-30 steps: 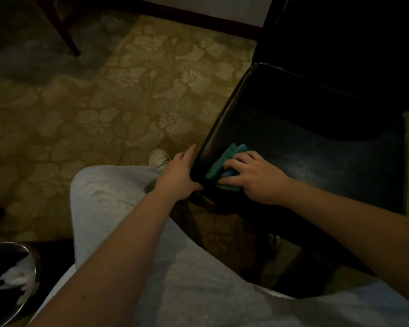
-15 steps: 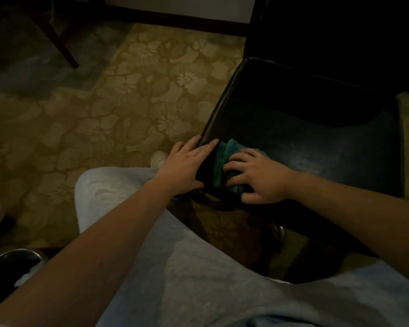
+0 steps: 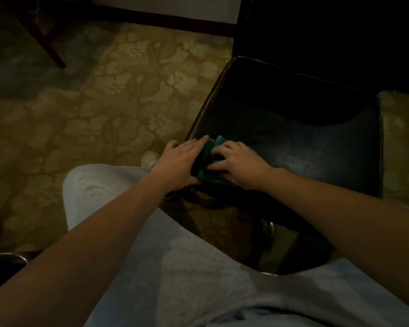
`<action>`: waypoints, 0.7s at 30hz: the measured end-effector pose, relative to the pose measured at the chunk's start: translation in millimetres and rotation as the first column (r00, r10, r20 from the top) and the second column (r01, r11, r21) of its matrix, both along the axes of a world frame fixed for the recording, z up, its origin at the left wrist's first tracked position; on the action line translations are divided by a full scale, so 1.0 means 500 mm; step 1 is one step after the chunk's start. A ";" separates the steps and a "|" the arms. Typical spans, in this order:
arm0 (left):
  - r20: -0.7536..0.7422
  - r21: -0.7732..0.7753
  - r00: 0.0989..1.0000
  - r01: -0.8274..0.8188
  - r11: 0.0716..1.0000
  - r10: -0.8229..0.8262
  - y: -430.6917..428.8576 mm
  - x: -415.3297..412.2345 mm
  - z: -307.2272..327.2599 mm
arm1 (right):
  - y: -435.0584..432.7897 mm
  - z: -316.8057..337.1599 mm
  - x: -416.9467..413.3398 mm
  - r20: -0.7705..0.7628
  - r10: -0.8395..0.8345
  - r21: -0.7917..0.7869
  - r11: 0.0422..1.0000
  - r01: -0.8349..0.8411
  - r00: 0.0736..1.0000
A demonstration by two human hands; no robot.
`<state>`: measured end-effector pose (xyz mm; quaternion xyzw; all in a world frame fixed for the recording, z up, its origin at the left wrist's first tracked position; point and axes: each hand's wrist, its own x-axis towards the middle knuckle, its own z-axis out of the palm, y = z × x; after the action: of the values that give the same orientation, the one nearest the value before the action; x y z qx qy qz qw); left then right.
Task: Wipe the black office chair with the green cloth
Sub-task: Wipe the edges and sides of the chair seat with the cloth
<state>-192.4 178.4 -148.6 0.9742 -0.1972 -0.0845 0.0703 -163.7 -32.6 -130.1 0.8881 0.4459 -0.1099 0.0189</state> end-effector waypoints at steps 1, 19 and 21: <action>-0.008 0.012 1.000 -0.007 1.000 0.007 -0.002 0.001 0.003 | -0.001 0.007 0.009 -0.007 0.016 -0.022 1.000 -0.016 1.000; 0.020 0.119 0.998 -0.056 0.991 0.054 -0.039 -0.005 -0.003 | -0.041 0.033 0.025 -0.067 0.080 -0.068 0.994 -0.085 0.995; 0.026 0.107 0.998 -0.059 0.992 0.057 -0.038 -0.009 -0.004 | -0.074 0.041 0.034 -0.081 0.101 -0.096 0.989 -0.108 0.992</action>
<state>-196.7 159.3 -150.8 0.9828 -0.1647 -0.0820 0.0178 -146.8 -69.4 -109.8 0.8566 0.4861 -0.1648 0.0523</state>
